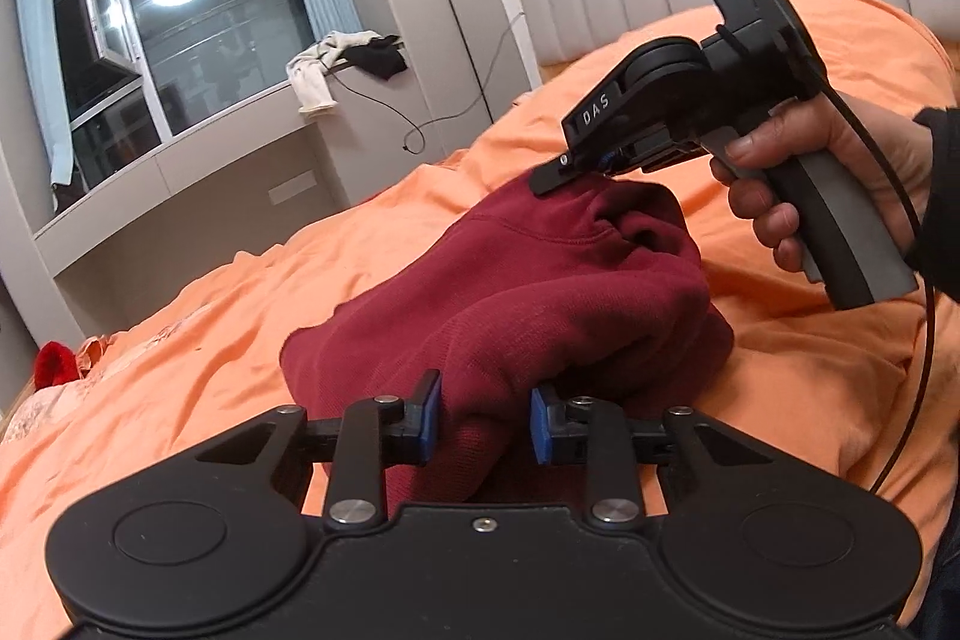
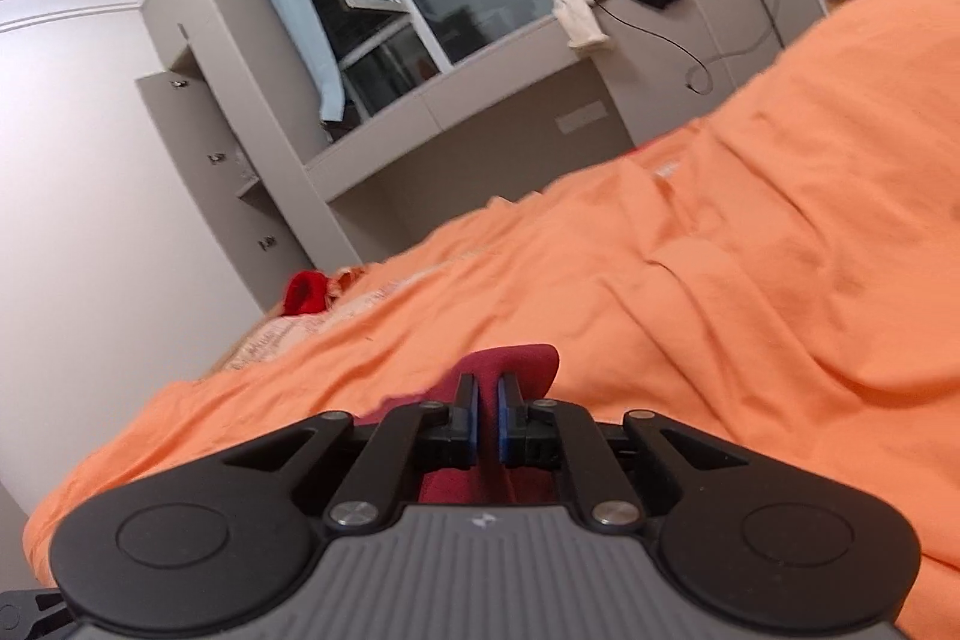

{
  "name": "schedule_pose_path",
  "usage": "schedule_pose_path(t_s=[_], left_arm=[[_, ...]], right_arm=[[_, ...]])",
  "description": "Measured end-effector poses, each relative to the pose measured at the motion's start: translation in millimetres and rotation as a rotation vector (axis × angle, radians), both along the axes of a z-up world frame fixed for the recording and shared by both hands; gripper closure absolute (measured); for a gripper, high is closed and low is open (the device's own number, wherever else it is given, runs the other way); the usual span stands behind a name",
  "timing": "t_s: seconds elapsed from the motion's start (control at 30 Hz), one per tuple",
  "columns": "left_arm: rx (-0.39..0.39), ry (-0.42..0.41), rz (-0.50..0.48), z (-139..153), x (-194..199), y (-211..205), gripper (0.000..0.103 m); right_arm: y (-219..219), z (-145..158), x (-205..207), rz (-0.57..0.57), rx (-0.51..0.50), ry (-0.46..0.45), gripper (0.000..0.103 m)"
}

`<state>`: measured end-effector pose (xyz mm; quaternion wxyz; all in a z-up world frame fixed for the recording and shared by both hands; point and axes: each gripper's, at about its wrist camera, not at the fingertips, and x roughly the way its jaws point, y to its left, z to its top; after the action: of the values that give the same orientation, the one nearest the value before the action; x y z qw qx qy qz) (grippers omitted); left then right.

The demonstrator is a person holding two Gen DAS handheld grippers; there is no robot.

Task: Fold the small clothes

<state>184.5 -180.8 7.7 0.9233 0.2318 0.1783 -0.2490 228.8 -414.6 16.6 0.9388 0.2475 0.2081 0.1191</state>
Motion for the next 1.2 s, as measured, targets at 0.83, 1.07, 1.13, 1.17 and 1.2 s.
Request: schedule_pose_path(t_s=[0.83, 1.07, 1.13, 1.17, 1.2], left_arm=[[0.070, 0.024, 0.017, -3, -5, -3, 0.071], [0.061, 0.029, 0.024, 0, -2, -11, 0.071], [0.062, 0.031, 0.025, -1, -1, -13, 0.071], [0.063, 0.031, 0.026, -1, -1, -14, 0.071], [0.064, 0.033, 0.026, -1, 0, -14, 0.071]], right_arm=[[-15, -59, 53, 0.039, 0.198, 0.190, 0.075], [1, -13, 43, 0.057, 0.052, -0.103, 0.091], [10, -5, 38, 0.055, -0.040, -0.161, 0.091], [12, -5, 39, 0.049, -0.067, -0.148, 0.091], [13, -8, 42, 0.044, -0.088, -0.120, 0.091]])
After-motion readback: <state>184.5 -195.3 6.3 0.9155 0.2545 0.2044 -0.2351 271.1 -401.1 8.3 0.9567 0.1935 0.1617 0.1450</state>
